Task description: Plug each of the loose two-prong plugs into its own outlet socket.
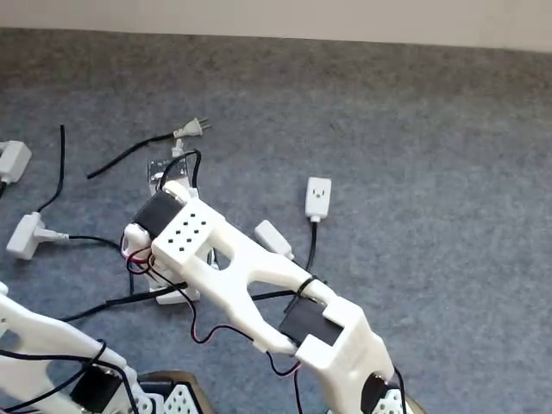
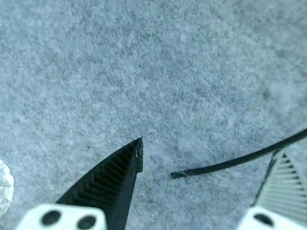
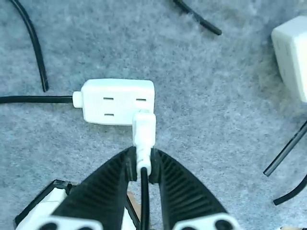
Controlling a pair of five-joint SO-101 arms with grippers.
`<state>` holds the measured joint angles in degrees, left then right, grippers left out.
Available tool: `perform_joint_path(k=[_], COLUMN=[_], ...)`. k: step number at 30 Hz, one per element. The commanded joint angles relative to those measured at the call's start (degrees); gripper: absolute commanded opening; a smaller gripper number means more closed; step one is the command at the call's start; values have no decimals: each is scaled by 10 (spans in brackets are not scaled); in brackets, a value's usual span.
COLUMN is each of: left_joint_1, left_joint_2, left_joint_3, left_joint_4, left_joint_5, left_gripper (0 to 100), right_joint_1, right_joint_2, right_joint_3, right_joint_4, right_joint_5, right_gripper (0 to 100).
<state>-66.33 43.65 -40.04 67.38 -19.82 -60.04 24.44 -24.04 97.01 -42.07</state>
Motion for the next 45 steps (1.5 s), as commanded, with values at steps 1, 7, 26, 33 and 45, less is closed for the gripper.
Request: perform_joint_path(k=[1,7,26,33,45], left_joint_1=[-4,-3,-4,-4,-4], left_joint_2=[4,14,11,11,11], left_joint_3=[-22,-23,-23,-23,-23], left_joint_4=[-11,-12,-12,-12,-12], left_joint_5=[-2,-2,-3,-3,-3], left_gripper=[395,396,396,396,396], right_joint_1=[10,12,14,15,10], right_joint_2=[-14,-11,-12,-11,-15], right_joint_3=[-56,-43,17,12,8], right_joint_4=[-3,-16,-5,-7,-6], right_joint_5=[-6,-6,-4,-4,-6], right_gripper=[5,5,5,5,5])
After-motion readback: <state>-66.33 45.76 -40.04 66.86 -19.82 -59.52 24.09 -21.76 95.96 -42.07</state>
